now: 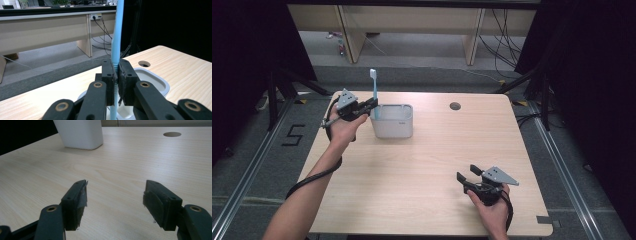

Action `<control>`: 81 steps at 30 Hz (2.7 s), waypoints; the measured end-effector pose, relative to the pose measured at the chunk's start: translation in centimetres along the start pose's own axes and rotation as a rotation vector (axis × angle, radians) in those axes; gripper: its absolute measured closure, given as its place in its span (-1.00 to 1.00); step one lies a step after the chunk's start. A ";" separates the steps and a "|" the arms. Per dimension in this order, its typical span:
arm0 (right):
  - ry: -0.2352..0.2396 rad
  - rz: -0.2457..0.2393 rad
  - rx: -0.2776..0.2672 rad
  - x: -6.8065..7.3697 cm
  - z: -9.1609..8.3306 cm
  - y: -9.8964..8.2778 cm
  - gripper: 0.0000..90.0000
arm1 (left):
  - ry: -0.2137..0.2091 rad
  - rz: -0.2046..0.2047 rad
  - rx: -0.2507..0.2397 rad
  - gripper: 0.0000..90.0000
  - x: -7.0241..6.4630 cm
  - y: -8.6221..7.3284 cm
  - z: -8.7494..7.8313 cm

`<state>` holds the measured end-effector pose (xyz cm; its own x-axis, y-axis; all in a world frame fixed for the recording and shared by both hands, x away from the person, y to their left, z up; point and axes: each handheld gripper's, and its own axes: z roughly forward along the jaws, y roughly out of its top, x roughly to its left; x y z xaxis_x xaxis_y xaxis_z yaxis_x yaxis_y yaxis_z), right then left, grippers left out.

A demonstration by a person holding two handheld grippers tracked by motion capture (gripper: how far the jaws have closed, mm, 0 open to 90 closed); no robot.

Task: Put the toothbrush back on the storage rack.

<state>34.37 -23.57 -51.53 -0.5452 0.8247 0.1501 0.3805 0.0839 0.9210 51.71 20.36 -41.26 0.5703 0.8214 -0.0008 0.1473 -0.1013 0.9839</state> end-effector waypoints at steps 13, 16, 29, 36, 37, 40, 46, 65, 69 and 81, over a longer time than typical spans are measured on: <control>0.000 0.016 0.000 0.1 0.0 0.0 -0.20 | 0.004 -0.016 0.039 0.85 0.1 -1.0 0.2; -0.001 0.006 0.002 0.0 0.0 0.0 -0.20 | 0.003 -0.019 0.045 0.85 0.1 -1.1 0.2; -0.001 0.003 0.002 0.0 0.0 0.0 -0.20 | 0.005 -0.015 0.068 0.85 -0.1 -1.7 0.3; -0.001 0.002 0.002 0.1 0.0 0.0 -0.20 | 0.006 -0.012 0.087 0.85 -0.1 -1.8 0.4; -0.001 0.002 0.002 0.1 0.0 0.0 -0.20 | 0.006 -0.011 0.091 0.85 -0.1 -1.8 0.4; -0.003 0.003 0.003 0.1 0.0 0.0 -0.20 | 0.008 -0.011 0.098 0.85 -0.1 -1.8 0.5; 0.003 0.017 0.008 0.1 0.0 0.0 -0.20 | 0.010 -0.011 0.120 0.85 -0.2 -1.9 0.6; 0.004 0.020 0.008 0.1 0.0 0.0 -0.20 | 0.021 -0.019 0.189 0.85 -0.2 -2.2 0.7; 0.004 0.019 0.008 0.1 0.0 0.0 -0.20 | 0.020 -0.022 0.197 0.85 -0.3 -2.2 0.7; -0.002 0.002 0.003 0.1 0.0 0.0 -0.20 | 0.022 -0.019 0.206 0.84 -0.3 -2.3 0.7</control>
<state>34.34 -23.53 -51.51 -0.5430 0.8260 0.1513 0.3840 0.0840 0.9195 51.73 19.95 -43.60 0.5482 0.8362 -0.0132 0.3218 -0.1963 0.9262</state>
